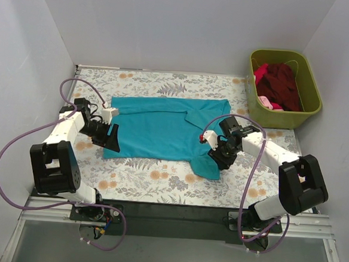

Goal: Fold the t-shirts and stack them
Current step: Fold the tshirt

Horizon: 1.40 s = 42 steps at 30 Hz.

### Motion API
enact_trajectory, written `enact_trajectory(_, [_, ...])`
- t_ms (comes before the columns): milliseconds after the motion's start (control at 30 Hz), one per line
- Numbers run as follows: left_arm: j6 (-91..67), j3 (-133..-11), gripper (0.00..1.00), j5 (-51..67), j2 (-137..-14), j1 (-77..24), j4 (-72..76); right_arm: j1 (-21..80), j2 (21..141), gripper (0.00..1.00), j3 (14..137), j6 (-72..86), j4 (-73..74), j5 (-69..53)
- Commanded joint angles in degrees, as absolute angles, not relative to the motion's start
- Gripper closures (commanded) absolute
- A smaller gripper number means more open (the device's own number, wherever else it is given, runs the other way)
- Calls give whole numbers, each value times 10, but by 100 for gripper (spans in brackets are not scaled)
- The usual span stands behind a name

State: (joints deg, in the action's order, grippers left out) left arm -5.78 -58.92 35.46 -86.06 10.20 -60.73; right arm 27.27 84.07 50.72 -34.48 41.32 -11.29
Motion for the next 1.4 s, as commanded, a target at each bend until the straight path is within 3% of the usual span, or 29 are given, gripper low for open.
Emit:
enact_trajectory(0, [-51,-598,43,362,-860,108,-591,279,844,59,508,-348,397,-138])
enact_trajectory(267, [-50,-586,44,347,-874,116,-582,286,863,67,515,-346,391,-154])
enact_trajectory(367, [-38,-588,44,337,-884,120,-585,286,869,76,516,-347,390,-149])
enact_trajectory(467, [-29,-592,44,329,-895,125,-589,287,868,99,519,-347,391,-142])
enact_trajectory(967, [49,-523,54,263,-882,129,-556,285,820,99,511,-340,404,-137])
enact_trajectory(1367, [139,-541,62,258,-883,128,-567,284,823,99,530,-337,412,-139])
